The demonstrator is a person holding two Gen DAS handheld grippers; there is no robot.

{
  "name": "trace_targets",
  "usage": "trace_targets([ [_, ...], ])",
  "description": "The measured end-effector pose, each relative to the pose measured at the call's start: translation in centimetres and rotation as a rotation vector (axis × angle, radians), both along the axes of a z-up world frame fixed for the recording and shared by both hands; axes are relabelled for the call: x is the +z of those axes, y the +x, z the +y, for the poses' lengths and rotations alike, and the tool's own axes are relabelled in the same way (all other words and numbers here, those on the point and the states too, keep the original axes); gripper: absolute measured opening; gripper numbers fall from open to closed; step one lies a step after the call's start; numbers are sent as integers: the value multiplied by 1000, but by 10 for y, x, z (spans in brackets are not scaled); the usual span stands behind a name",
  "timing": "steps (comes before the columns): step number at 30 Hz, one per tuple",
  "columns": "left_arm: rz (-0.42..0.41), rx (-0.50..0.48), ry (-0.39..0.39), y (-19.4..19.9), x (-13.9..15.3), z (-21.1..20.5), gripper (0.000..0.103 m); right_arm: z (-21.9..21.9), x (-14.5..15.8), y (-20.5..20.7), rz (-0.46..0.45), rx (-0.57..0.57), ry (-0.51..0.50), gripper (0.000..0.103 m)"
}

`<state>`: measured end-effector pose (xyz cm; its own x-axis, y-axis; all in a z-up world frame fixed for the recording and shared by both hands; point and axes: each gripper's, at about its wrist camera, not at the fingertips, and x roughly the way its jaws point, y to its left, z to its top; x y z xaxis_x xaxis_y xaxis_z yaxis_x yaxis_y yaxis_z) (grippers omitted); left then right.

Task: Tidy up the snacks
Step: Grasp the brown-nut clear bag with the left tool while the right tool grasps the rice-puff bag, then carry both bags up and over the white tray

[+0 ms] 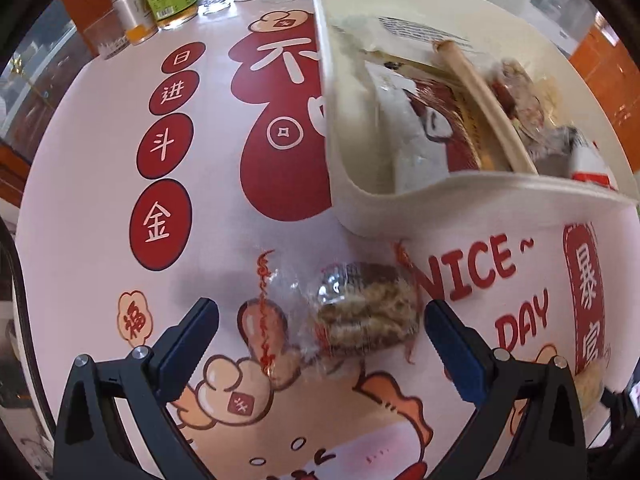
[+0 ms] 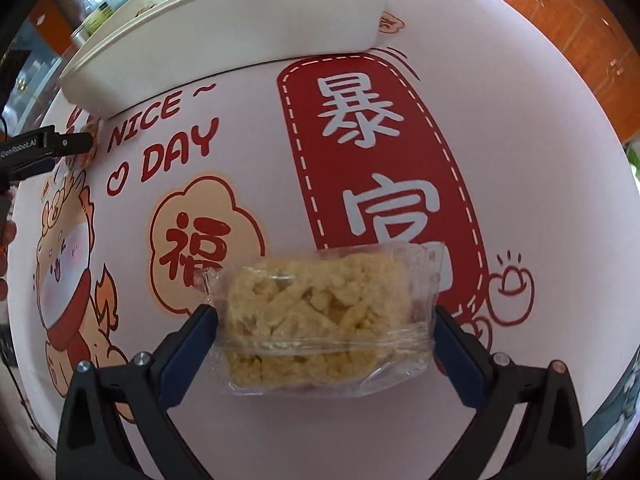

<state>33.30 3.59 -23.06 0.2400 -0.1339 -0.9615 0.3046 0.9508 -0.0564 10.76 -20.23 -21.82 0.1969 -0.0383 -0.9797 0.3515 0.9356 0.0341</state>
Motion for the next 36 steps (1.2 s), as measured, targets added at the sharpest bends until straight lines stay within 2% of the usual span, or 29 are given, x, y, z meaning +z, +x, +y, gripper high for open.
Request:
trace_targets([
  [3, 12, 9, -5, 5, -8, 2, 96, 4, -3, 0, 18, 2, -36, 102],
  [5, 10, 10, -19, 5, -10, 2, 83, 11, -4, 2, 20, 9, -55, 101],
  [8, -18, -14, -7, 1, -9, -1, 71, 16, 0, 0, 2, 20, -61, 92],
  [9, -25, -22, -8, -1, -9, -1, 68, 21, 3, -1, -7, 28, -63, 85],
  [10, -34, -31, 0, -3, -8, -2, 59, 29, 4, -2, -8, 31, -65, 82],
  [11, -46, -43, 15, -7, -7, -3, 59, 32, 5, -3, -6, 33, -63, 82],
  [17, -38, -76, -12, -37, -5, 4, 58, 45, 7, -12, -16, 26, -44, 80],
  [25, -79, -135, -10, -94, 28, 0, 58, 64, 11, -31, -32, 65, -25, 80],
  [29, -86, -146, -25, -121, 43, -9, 58, 63, 23, -36, -67, 84, -4, 80],
  [32, -88, -127, -47, -132, 56, -16, 58, 52, 40, -48, -105, 100, 10, 80],
  [36, -115, -89, -49, -144, 72, -25, 58, 45, 57, -45, -177, 120, 33, 80],
])
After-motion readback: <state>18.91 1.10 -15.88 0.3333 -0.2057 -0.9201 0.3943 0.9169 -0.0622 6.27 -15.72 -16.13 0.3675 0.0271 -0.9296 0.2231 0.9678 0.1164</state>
